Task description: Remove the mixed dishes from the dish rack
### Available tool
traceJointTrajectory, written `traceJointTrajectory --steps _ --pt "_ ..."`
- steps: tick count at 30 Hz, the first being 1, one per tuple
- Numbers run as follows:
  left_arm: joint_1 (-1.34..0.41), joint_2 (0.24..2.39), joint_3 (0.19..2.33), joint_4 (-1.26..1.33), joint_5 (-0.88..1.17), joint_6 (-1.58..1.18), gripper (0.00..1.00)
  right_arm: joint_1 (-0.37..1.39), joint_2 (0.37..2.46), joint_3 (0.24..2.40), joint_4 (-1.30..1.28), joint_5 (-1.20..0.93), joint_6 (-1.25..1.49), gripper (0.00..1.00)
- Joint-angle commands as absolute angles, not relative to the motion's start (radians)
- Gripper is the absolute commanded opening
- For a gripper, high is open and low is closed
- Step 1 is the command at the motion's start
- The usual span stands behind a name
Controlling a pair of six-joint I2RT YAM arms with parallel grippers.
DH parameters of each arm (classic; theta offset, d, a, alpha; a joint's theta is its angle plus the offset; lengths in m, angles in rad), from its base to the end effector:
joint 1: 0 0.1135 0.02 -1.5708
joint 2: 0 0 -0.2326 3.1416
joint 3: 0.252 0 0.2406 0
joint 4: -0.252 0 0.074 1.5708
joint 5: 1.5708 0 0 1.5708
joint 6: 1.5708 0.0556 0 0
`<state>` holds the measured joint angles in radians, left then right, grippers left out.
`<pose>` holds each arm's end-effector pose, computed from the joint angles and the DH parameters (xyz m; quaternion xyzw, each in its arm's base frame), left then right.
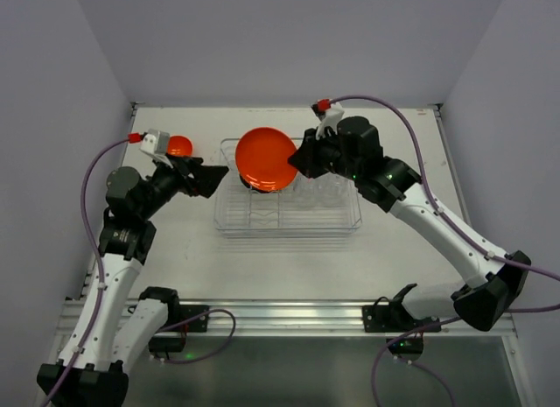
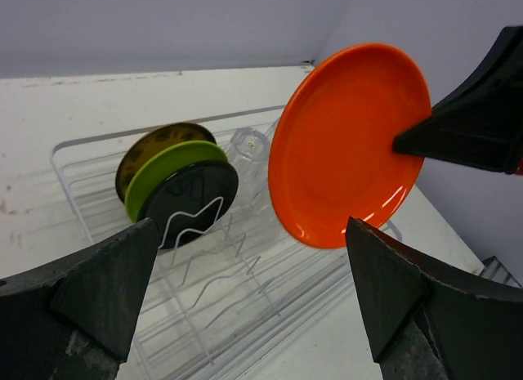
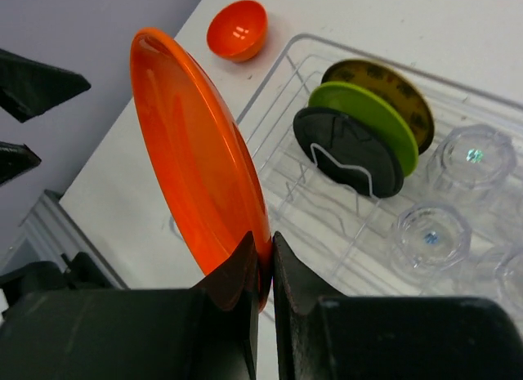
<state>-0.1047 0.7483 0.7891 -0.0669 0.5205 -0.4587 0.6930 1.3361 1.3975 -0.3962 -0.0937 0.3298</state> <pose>0.1981 -0.0486 0.3380 0.0549 0.7130 -0.3645 0.5965 0.2405 0.2065 0.3714 -0.1737 0.7959 0.3165 0.4860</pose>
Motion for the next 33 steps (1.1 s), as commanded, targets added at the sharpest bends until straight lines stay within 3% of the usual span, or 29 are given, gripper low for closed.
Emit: traceJointTrajectory --steps 1,6,13,18,27,30,33 --pt "-0.179 0.788 0.865 0.038 0.520 -0.499 1.00 0.684 1.289 1.324 -0.353 -0.184 0.524 0.00" --pt "-0.291 0.848 0.884 0.002 0.423 -0.476 1.00 0.680 1.217 1.238 -0.285 -0.207 0.549 0.00" --pt "-0.393 0.888 0.871 -0.033 0.348 -0.462 0.86 0.678 1.160 1.186 -0.232 -0.232 0.549 0.00" --pt "-0.410 0.884 0.867 -0.055 0.316 -0.454 0.82 0.670 1.132 1.144 -0.200 -0.241 0.545 0.00" --pt "-0.414 0.887 0.810 0.116 0.549 -0.505 0.33 0.650 1.129 1.100 -0.083 -0.396 0.555 0.00" --pt "-0.414 0.877 0.801 0.137 0.552 -0.525 0.00 0.644 1.124 1.091 -0.074 -0.400 0.558 0.00" --pt "-0.414 0.871 0.801 0.117 0.516 -0.528 0.00 0.635 1.115 1.074 -0.058 -0.400 0.561 0.00"
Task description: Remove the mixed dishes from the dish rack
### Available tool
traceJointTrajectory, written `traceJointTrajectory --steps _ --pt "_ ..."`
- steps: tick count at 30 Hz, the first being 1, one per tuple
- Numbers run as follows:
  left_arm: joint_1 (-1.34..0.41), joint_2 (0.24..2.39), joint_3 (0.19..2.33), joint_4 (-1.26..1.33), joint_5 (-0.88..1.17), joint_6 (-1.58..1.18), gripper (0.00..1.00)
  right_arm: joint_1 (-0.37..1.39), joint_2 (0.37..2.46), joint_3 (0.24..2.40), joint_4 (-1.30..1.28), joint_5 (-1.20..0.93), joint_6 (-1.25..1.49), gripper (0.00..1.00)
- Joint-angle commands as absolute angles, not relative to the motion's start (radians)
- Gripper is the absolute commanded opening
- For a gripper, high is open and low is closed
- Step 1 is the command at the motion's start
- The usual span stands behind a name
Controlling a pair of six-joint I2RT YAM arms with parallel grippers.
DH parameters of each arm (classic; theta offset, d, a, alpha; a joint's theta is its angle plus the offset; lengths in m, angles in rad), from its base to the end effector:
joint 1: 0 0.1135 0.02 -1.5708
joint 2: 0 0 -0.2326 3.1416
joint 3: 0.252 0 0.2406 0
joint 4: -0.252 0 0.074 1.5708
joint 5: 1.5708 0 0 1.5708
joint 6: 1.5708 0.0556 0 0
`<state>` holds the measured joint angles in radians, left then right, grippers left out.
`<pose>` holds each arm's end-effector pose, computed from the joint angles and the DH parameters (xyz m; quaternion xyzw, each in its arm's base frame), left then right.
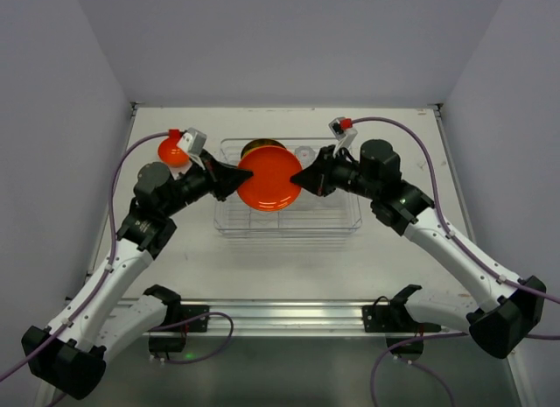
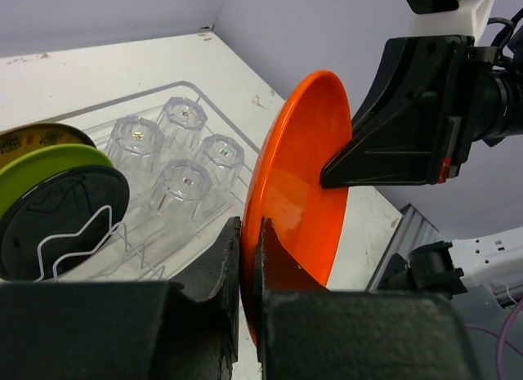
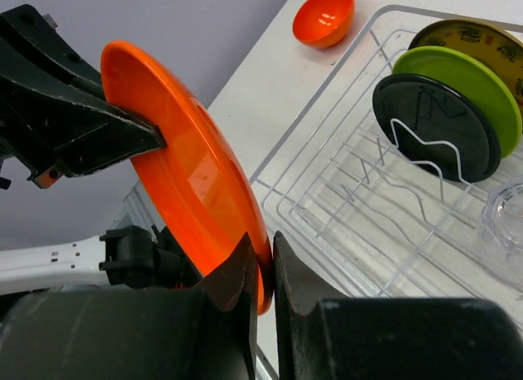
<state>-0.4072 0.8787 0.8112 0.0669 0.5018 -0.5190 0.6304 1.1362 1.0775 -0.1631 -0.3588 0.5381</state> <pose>0.2014 -0.1160 0.3366 0.1370 0.6939 -0.4630 0.5342 0.2156 0.1815 0.3430 -0.1468 0.7625 0.4552 0.4357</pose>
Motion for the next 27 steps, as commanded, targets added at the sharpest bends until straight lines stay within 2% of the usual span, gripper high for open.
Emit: traceJointTrajectory --steps 1,2,4,5,6,8,13,16,17,20,23,27 --pt "-0.414 0.868 0.804 0.107 0.494 -0.528 0.00 0.632 1.114 1.066 -0.057 -0.397 0.563 0.01" --pt "-0.414 0.861 0.805 0.082 0.470 -0.531 0.00 0.627 1.112 1.062 -0.055 -0.391 0.563 0.19" --pt "-0.414 0.850 0.805 0.065 0.402 -0.543 0.00 0.624 1.106 1.048 -0.055 -0.359 0.571 0.46" --pt "-0.414 0.838 0.807 0.046 0.379 -0.551 0.00 0.624 1.103 1.043 -0.055 -0.348 0.571 0.66" --pt "-0.414 0.831 0.810 0.034 0.324 -0.569 0.00 0.623 1.101 1.040 -0.057 -0.327 0.572 0.97" --pt "-0.414 0.818 0.833 -0.058 0.241 -0.587 0.00 0.618 1.097 1.029 -0.072 -0.298 0.572 0.99" --pt "-0.403 0.813 0.936 -0.322 -0.187 -0.675 0.00 0.592 1.053 1.002 -0.135 -0.174 0.543 0.99" --pt "-0.312 0.804 0.962 -0.405 -0.330 -0.718 0.00 0.557 1.022 0.971 -0.150 -0.143 0.526 0.99" --pt "-0.258 0.804 0.954 -0.446 -0.330 -0.732 0.00 0.546 1.003 0.963 -0.155 -0.143 0.522 0.99" --pt "0.088 0.793 0.886 -0.471 -0.203 -0.784 0.00 0.509 0.971 0.928 -0.155 -0.153 0.511 0.99" --pt "0.306 0.784 0.766 -0.422 -0.073 -0.827 0.00 0.483 0.944 0.893 -0.155 -0.156 0.489 0.99" --pt "0.469 0.865 0.625 -0.258 0.147 -0.863 0.00 0.451 0.916 0.854 -0.158 -0.169 0.445 0.99"
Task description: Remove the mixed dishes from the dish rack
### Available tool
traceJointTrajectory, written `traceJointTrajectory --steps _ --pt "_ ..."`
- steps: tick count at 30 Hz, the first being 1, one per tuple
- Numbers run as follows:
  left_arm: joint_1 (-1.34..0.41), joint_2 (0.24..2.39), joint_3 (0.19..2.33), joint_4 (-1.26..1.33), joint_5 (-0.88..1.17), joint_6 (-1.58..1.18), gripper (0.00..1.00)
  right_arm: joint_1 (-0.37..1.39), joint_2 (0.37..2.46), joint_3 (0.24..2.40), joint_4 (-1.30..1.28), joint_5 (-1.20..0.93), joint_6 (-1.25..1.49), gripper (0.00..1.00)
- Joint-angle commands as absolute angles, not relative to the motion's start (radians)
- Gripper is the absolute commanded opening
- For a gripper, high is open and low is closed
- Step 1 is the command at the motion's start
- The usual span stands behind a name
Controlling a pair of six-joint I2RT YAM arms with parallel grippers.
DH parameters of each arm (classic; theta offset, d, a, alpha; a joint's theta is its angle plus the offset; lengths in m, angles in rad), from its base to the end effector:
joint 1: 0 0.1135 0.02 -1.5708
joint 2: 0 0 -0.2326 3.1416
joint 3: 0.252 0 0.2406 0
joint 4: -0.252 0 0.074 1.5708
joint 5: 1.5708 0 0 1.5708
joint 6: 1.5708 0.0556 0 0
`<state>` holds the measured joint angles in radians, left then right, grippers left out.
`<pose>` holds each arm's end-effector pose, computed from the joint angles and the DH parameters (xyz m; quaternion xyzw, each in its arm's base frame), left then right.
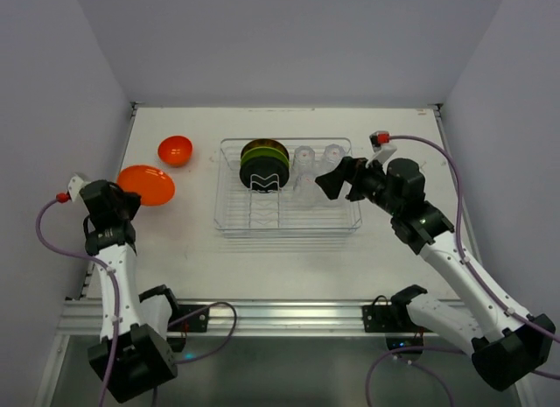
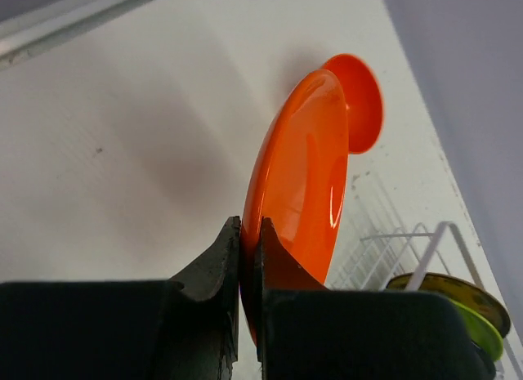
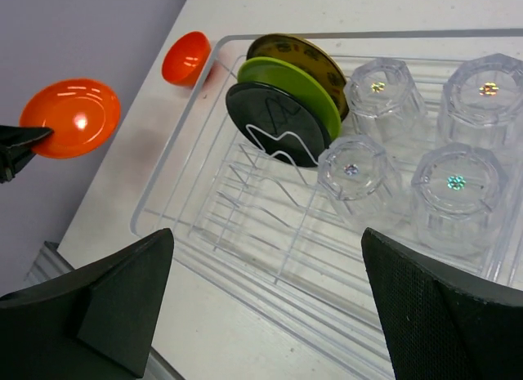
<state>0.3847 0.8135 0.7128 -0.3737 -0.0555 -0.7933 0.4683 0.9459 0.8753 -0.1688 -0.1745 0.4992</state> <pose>0.1965 0.0829 0.2596 -0.4860 0.7014 -0.0825 0.5149 0.2149 0.1195 0.3150 -0.0417 0.7842 0.3468 0.5128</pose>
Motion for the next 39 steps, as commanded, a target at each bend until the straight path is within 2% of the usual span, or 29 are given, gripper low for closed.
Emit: traceJointTrajectory --steps 1,4,14,16,19,20,22,23,25,26,29,36,39 --pt "0.477 0.906 0.564 -0.165 0.173 -0.873 0.00 0.439 0.910 0.844 -0.161 -0.163 0.437 0.99" --pt "0.489 0.991 0.482 0.021 0.236 -0.896 0.00 0.420 0.891 0.828 -0.167 -0.164 0.419 0.99" --pt "0.489 1.170 0.365 0.212 0.198 -0.919 0.02 0.419 0.887 0.807 -0.158 -0.225 0.405 0.99" --pt "0.489 1.187 0.350 0.219 0.192 -0.913 0.14 0.419 0.890 0.804 -0.152 -0.233 0.403 0.99" --pt "0.489 1.189 0.344 0.206 0.183 -0.887 0.24 0.419 0.902 0.805 -0.144 -0.250 0.405 0.99" --pt "0.491 1.187 0.347 0.192 0.170 -0.871 0.32 0.419 0.903 0.805 -0.144 -0.256 0.405 0.99" --pt "0.491 1.163 0.357 0.155 0.161 -0.862 0.42 0.419 0.913 0.808 -0.146 -0.259 0.400 0.99" --pt "0.489 1.151 0.362 0.138 0.153 -0.858 0.53 0.419 0.914 0.810 -0.146 -0.261 0.393 0.99" --pt "0.489 1.094 0.386 0.066 0.137 -0.847 0.67 0.419 0.917 0.811 -0.146 -0.261 0.388 0.99" --pt "0.491 1.072 0.399 0.034 0.115 -0.836 0.82 0.419 0.917 0.811 -0.144 -0.262 0.377 0.99" --pt "0.489 0.962 0.475 -0.163 0.061 -0.792 1.00 0.419 0.917 0.808 -0.133 -0.275 0.361 0.99" --pt "0.485 0.859 0.707 -0.440 0.021 -0.605 1.00 0.419 0.949 0.810 -0.060 -0.425 0.357 0.99" --pt "0.483 0.798 0.778 -0.489 0.076 -0.507 1.00 0.419 0.988 0.828 -0.034 -0.463 0.347 0.99"
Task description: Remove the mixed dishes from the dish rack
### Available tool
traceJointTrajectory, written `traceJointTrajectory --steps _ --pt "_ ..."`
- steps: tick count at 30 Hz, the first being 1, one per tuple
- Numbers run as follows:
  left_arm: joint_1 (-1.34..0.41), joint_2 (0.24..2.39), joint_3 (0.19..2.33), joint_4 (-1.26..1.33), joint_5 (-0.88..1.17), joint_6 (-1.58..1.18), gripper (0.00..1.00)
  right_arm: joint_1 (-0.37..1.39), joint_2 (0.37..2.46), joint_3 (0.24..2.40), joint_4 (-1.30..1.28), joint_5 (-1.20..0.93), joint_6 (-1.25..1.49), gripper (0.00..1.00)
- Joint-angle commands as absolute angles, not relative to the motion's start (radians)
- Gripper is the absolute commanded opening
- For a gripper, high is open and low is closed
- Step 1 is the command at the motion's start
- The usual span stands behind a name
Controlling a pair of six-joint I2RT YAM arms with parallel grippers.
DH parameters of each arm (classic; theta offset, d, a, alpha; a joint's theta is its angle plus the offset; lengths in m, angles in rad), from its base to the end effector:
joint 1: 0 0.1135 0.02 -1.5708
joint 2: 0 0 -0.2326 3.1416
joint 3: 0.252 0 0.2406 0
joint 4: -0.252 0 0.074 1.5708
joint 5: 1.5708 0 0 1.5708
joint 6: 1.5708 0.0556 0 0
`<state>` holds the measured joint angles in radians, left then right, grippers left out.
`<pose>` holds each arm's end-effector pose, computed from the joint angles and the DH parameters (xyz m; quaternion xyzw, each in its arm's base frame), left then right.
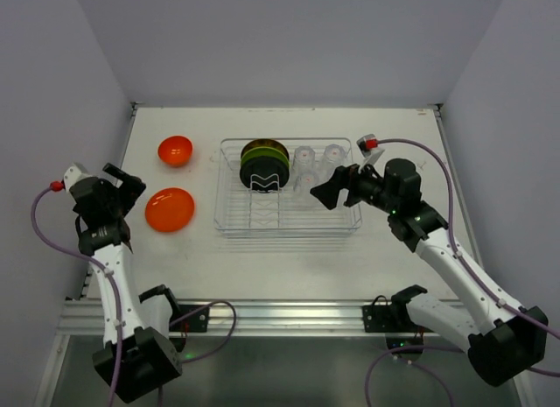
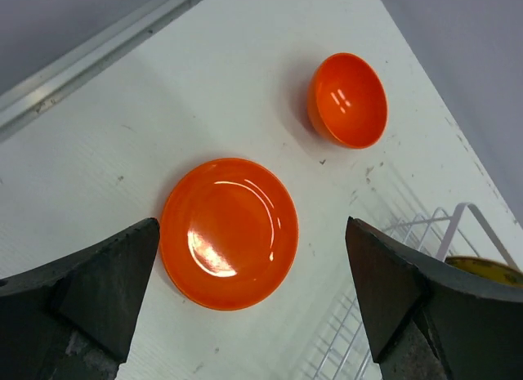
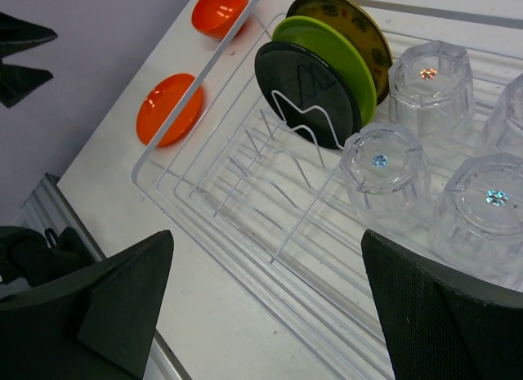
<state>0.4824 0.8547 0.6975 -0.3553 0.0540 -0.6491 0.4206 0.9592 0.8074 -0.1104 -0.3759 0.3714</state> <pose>0.1960 0.0993 0.2482 -0.4511 0.7358 -0.0652 0.5009 0.2174 0.1196 0.2954 -0.1328 0.7765 0.3674 0.4944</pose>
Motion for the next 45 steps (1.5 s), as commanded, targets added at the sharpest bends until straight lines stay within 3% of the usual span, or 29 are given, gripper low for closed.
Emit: traceJointTrajectory --steps 1,6,12,18,37,40,42,45 --pt "0.471 0.786 0.794 -0.503 0.115 -0.455 1.00 0.420 1.012 0.837 -0.017 -0.481 0.327 0.99" --pt "0.282 0.710 0.833 -0.555 0.029 -0.390 1.00 0.495 1.139 1.024 -0.170 -0.324 0.151 0.93" --pt "0.068 0.634 0.801 -0.526 -0.118 -0.347 1.00 0.635 1.399 1.314 -0.375 -0.112 -0.199 0.73" --pt "0.046 0.607 0.770 -0.491 -0.069 -0.347 1.00 0.672 1.644 1.493 -0.420 -0.046 -0.401 0.68" --pt "-0.018 0.632 0.756 -0.479 -0.041 -0.345 1.00 0.677 1.971 1.672 -0.342 -0.115 -0.581 0.59" --pt "-0.018 0.637 0.756 -0.479 -0.043 -0.345 1.00 0.676 1.973 1.651 -0.334 -0.170 -0.620 0.51" --pt "-0.018 0.637 0.756 -0.477 -0.044 -0.345 1.00 0.676 1.962 1.629 -0.315 -0.218 -0.644 0.36" --pt "-0.018 0.638 0.755 -0.479 -0.043 -0.345 1.00 0.676 1.954 1.597 -0.276 -0.235 -0.666 0.23"
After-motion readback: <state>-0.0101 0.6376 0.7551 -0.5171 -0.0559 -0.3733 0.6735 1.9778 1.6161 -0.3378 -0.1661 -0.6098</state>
